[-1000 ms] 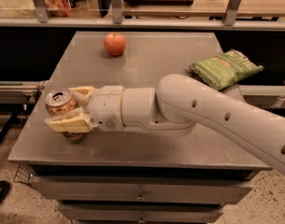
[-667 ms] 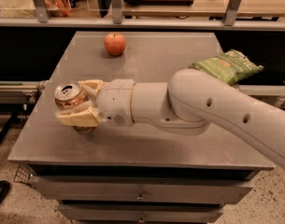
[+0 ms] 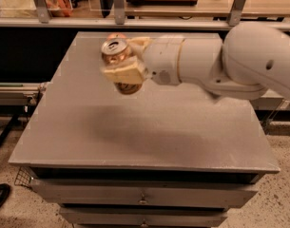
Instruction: Move orange can near apple
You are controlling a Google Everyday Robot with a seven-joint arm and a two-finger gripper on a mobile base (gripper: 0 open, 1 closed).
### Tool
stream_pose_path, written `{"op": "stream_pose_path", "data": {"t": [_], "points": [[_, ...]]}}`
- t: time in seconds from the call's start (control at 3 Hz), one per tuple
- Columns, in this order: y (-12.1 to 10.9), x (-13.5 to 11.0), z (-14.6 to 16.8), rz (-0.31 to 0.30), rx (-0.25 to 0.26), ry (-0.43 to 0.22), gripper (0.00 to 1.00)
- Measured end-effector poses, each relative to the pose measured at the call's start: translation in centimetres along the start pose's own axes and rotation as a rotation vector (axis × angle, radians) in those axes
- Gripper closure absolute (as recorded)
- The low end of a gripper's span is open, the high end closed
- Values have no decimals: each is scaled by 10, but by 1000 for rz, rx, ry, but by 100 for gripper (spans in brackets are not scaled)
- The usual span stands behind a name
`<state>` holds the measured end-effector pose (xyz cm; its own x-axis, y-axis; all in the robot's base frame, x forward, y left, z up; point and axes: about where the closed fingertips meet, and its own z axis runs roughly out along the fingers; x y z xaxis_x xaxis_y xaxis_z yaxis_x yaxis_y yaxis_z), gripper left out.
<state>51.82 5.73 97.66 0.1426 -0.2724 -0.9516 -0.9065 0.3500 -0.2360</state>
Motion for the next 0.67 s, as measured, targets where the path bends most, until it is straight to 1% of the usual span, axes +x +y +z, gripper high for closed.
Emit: {"op": "stream_pose_path", "data": {"t": [0.33,0.67], "points": [[-21,1,-16,1,47,8,100],[-17,0,-13,0,39,7,100]]}}
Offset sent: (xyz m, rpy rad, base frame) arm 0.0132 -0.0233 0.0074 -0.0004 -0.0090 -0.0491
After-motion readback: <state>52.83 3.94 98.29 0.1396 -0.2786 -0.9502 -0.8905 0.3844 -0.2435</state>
